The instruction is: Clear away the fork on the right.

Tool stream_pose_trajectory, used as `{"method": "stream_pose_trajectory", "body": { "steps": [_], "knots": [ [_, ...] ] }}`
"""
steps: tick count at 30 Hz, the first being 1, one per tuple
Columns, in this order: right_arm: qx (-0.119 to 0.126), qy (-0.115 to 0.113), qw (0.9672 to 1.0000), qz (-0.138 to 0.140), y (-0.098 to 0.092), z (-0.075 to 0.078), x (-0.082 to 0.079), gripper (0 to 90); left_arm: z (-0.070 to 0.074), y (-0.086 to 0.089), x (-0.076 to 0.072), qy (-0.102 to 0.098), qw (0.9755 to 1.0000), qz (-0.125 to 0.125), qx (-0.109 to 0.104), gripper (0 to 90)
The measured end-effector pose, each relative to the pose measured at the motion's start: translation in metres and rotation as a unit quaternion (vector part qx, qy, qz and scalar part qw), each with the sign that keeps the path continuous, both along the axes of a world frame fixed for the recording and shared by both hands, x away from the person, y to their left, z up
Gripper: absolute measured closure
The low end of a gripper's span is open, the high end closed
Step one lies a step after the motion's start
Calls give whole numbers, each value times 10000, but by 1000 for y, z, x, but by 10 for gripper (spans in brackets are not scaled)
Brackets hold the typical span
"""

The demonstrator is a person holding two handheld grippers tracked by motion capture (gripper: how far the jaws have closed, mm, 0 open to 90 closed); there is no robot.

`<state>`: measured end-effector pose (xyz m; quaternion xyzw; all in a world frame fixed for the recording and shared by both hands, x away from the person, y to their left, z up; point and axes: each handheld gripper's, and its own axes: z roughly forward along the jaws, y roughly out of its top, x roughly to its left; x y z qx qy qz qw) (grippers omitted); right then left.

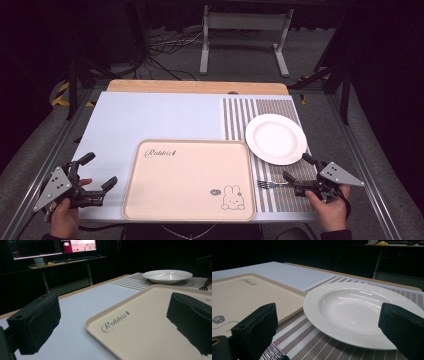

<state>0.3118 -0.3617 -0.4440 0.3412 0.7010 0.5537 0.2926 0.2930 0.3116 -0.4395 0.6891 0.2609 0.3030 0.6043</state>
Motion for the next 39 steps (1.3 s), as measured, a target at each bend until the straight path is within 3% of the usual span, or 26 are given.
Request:
{"method": "stream_pose_trajectory", "body": {
  "steps": [12, 17, 24, 29, 33, 37, 39],
  "knots": [
    [136, 5, 9999, 56, 2, 2, 0, 28, 1, 0, 0, 15, 10000, -25, 57, 0],
    [419, 62, 9991, -8, 3, 0, 2, 26, 1, -1, -1, -19, 10000, 3, 36, 0],
    [495, 80, 9987, 122, 13, 11, 12, 22, 1, -1, -1, 14, 10000, 39, 48, 0],
    [364, 99, 9990, 237, 19, 19, 20, 15, 1, -1, -1, 25, 10000, 51, 45, 0],
    [390, 273, 9984, 307, 25, 26, 28, 23, 1, -1, -1, 17, 10000, 46, 53, 0],
    [195, 424, 9981, 396, 30, 33, 35, 32, 1, -1, -1, 19, 10000, 63, 47, 0],
    [-22, 467, 9978, 462, 32, 37, 38, 43, 1, -1, -1, 33, 10000, 64, 62, 0]
  ]
}}
